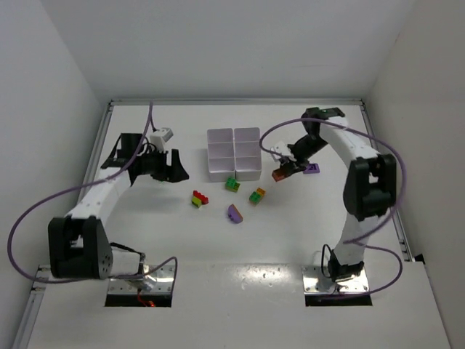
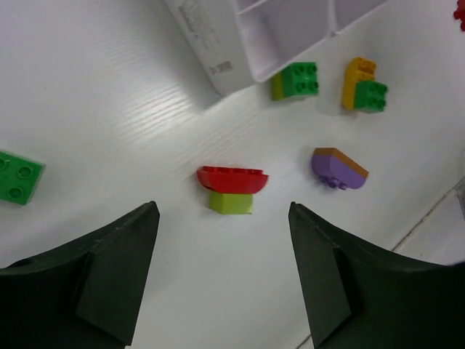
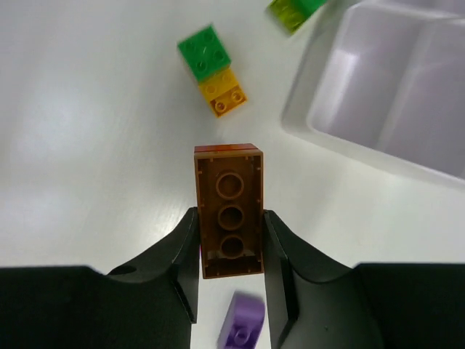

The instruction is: Sort the legos into containers by color

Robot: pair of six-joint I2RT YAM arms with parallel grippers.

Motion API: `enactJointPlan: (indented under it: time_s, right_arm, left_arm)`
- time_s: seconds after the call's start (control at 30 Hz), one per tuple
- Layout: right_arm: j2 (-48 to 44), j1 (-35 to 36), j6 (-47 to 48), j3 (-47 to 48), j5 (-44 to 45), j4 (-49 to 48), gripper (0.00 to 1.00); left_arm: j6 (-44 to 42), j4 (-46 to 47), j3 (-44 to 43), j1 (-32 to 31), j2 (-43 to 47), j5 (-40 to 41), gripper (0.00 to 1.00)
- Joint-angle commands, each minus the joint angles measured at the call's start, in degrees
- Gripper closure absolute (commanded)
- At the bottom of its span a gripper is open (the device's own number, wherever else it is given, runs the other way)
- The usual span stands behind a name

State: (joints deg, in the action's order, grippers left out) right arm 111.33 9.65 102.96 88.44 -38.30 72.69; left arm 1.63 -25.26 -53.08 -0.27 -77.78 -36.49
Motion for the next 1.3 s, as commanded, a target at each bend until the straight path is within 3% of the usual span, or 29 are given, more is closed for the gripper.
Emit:
enactJointPlan:
  time_s: [0.0, 0.13, 0.2, 0.23, 0.27, 0.33, 0.47, 0.8, 1.27]
  right_arm:
    - [-13.6, -1.1, -12.1, -1.5, -11.6, 8.0, 0.98]
    - [-16.1, 1.3, -27.0, -0.1, -23.2, 8.0, 1.0]
    - [-14.7, 2.0, -37.0, 2.1, -31.5, 3.5, 1.0]
    - [-13.0, 2.0, -50.1, 2.1, -34.1, 0.5, 1.0]
    - [-12.4, 2.7, -56.1, 2.1, -39.3, -5.8, 1.0]
    - [-10.8, 4.1, -63.5, 3.2, -42.7, -8.1, 1.0]
    - [-3.5, 7.2, -65.2, 9.8, -50.6, -4.4, 1.0]
    - [1.3, 11.8, -70.6, 16.0, -52.8, -6.8, 1.0]
    - [2.3, 12.9, -71.7, 16.0, -52.8, -9.1, 1.0]
  left_arm:
    - [1.0, 6.5, 3.9, 0.5, 10.1, -6.0, 0.2]
    - [3.0, 12.5, 8.7, -0.1, 19.2, -13.9, 0.18]
    - [6.8, 17.2, 9.9, -1.8, 21.5, -14.7, 0.18]
    - [8.1, 18.9, 10.7, -2.5, 21.5, -15.8, 0.18]
    - [9.5, 20.7, 10.7, -3.1, 21.5, -15.8, 0.18]
    - [14.9, 26.3, 11.2, -5.0, 22.1, -16.5, 0.18]
    - [22.7, 34.3, 10.6, -7.9, 18.8, -17.9, 0.19]
    - [30.9, 46.3, 9.5, -18.4, 12.6, -16.6, 0.19]
    - [32.5, 49.8, 4.4, -22.1, 6.4, -17.1, 0.19]
